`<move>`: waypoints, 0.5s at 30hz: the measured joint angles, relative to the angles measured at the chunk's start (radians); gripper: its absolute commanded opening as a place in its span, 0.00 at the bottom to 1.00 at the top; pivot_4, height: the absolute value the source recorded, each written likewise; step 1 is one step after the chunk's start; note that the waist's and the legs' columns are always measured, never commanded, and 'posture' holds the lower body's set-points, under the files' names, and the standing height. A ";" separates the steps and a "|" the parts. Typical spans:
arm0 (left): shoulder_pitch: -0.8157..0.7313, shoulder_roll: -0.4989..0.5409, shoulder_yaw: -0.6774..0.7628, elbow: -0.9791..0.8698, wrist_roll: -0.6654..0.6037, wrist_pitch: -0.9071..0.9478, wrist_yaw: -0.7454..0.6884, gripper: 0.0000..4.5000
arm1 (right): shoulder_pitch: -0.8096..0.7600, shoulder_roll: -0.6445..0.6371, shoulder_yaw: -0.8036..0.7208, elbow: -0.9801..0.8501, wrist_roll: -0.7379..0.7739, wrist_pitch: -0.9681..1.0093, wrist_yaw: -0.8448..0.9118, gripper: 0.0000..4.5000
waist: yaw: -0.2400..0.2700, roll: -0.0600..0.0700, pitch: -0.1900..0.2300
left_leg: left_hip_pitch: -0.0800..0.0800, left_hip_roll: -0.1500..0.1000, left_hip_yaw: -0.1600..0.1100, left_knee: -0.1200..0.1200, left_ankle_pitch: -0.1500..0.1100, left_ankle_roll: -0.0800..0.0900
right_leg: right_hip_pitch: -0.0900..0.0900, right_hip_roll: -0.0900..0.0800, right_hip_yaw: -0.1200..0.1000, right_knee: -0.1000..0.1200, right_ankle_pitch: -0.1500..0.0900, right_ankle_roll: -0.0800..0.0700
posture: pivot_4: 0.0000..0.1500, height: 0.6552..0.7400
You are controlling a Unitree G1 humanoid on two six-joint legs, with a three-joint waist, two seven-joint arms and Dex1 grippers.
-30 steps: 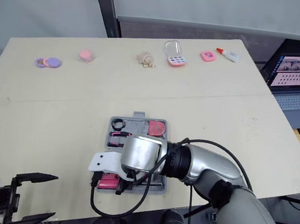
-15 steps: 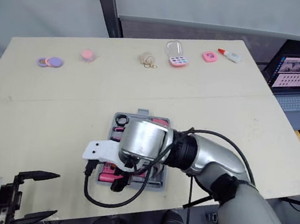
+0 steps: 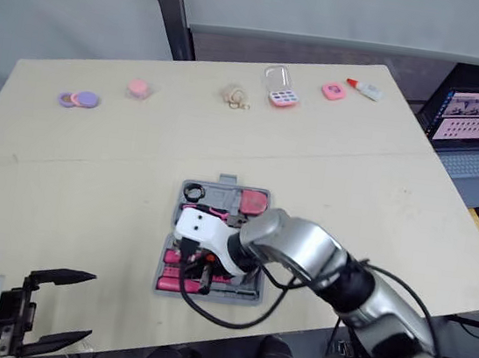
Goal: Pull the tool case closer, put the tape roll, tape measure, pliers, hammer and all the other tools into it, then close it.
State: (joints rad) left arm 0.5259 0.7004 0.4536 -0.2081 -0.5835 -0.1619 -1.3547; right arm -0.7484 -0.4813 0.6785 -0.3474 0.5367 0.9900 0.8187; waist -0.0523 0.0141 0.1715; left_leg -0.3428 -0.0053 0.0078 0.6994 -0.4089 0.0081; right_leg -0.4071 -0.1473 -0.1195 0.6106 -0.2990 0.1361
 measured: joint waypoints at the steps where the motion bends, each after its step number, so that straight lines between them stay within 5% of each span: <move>1: 0.000 0.002 0.001 -0.001 0.000 0.001 0.001 1.00 | 0.030 -0.001 -0.012 -0.005 -0.004 -0.033 0.005 0.00 | 0.001 0.000 0.000 | 0.000 0.000 0.000 0.000 0.000 0.000 | 0.000 0.000 0.000 0.000 0.000 0.000 | 1.00 1.00; 15: -0.001 0.010 0.007 -0.023 -0.001 0.022 0.009 1.00 | 0.193 0.054 -0.007 0.122 -0.218 -0.374 0.089 0.00 | 0.004 0.000 0.000 | 0.002 0.000 0.001 0.000 0.000 0.000 | 0.001 0.000 0.000 0.000 0.000 0.000 | 1.00 1.00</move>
State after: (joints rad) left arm 0.5246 0.7101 0.4611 -0.2306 -0.5841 -0.1403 -1.3455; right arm -0.5553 -0.4274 0.6715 -0.2255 0.3186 0.6159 0.9077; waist -0.0479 0.0137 0.1713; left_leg -0.3410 -0.0051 0.0086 0.6997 -0.4089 0.0081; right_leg -0.4056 -0.1473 -0.1193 0.6103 -0.2990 0.1361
